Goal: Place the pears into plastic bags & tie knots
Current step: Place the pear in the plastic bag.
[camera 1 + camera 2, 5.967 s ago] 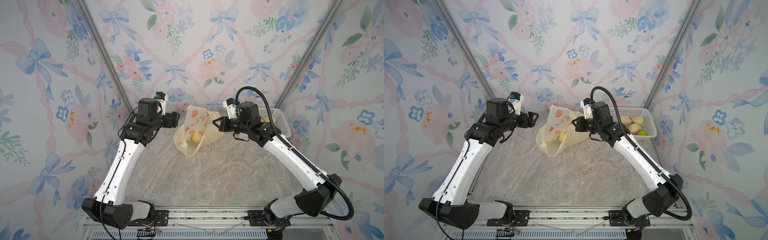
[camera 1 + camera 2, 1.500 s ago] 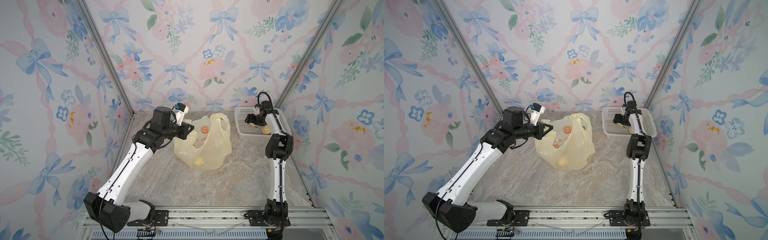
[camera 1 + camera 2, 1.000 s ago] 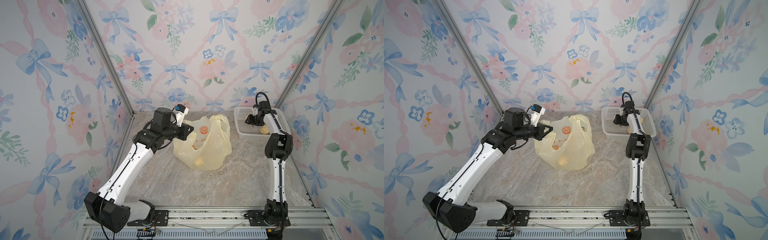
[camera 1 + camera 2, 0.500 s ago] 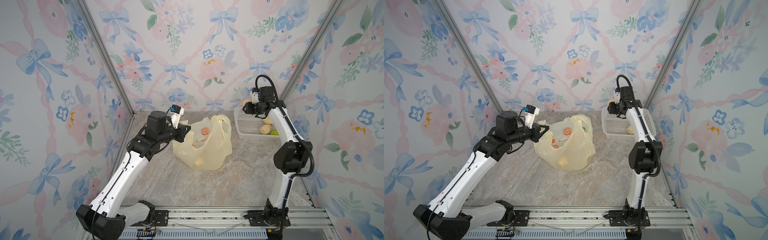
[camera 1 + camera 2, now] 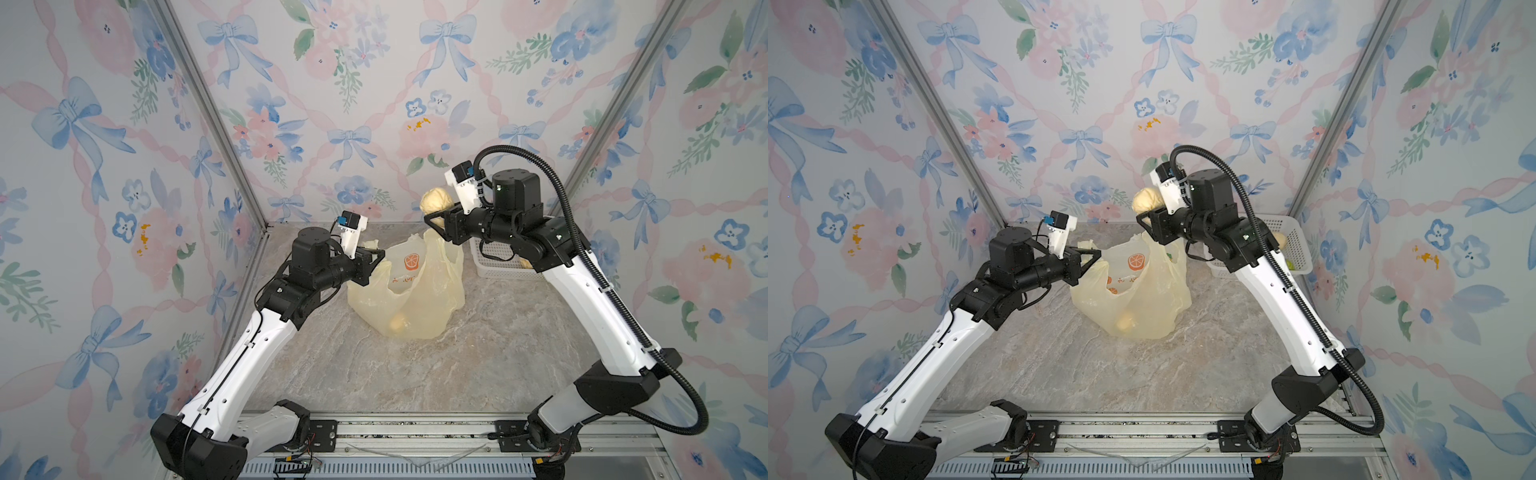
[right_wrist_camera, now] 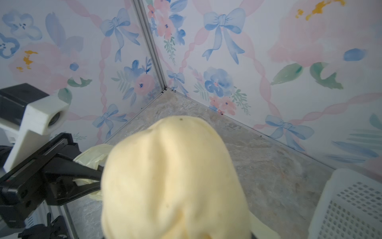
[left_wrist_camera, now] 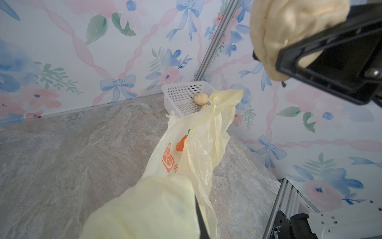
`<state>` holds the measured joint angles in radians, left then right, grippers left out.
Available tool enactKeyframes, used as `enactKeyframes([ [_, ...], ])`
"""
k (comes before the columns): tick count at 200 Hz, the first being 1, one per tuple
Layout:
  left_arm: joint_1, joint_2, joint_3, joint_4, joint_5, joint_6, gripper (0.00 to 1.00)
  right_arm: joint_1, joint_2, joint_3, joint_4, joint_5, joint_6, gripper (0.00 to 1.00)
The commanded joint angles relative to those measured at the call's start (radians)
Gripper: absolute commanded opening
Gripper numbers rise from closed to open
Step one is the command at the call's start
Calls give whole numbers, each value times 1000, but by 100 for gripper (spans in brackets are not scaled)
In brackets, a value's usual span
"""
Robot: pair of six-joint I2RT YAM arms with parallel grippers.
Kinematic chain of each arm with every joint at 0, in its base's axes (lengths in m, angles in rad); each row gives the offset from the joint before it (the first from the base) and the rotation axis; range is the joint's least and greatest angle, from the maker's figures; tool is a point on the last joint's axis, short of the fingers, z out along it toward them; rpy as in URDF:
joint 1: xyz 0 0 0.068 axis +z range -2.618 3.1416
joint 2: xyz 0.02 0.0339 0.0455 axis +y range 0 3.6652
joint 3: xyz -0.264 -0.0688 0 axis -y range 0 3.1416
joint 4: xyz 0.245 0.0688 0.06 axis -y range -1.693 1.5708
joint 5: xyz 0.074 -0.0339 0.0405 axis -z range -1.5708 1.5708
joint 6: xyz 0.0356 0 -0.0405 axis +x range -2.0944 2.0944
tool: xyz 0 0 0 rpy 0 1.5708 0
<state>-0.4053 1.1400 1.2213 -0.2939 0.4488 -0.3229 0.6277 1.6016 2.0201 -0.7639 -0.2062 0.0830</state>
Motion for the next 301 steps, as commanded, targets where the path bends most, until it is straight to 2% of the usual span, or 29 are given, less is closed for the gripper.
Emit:
enactKeyframes([
  [1, 3, -26, -11, 71, 53, -12, 0, 58, 48, -60, -68, -32, 38, 40],
  [32, 1, -34, -22, 107, 100, -8, 0, 92, 125, -121, -70, -59, 57, 40],
  [82, 1, -51, -37, 115, 90, -4, 0, 99, 226, -206, -128, -67, 3, 40],
  [116, 2, -57, -39, 115, 74, -4, 0, 100, 325, -211, -218, 14, -23, 42],
  [122, 1, -59, -39, 115, 72, -4, 0, 100, 340, -202, -236, 36, -20, 44],
  [146, 1, -63, -46, 114, 53, -5, 0, 97, 368, -161, -275, 80, -4, 67],
  [164, 2, -68, -59, 109, 1, -5, 0, 95, 348, -156, -260, 76, 14, 75],
  [200, 3, -45, -63, 64, -106, 11, 0, 87, 275, -114, -281, 67, 35, 78],
  [272, 3, 9, -51, 63, -88, 22, 0, -26, 26, -114, -175, -187, 159, 77],
  [301, 2, 9, -48, 64, -87, 28, 0, -152, -55, -139, -106, -200, 199, 75],
])
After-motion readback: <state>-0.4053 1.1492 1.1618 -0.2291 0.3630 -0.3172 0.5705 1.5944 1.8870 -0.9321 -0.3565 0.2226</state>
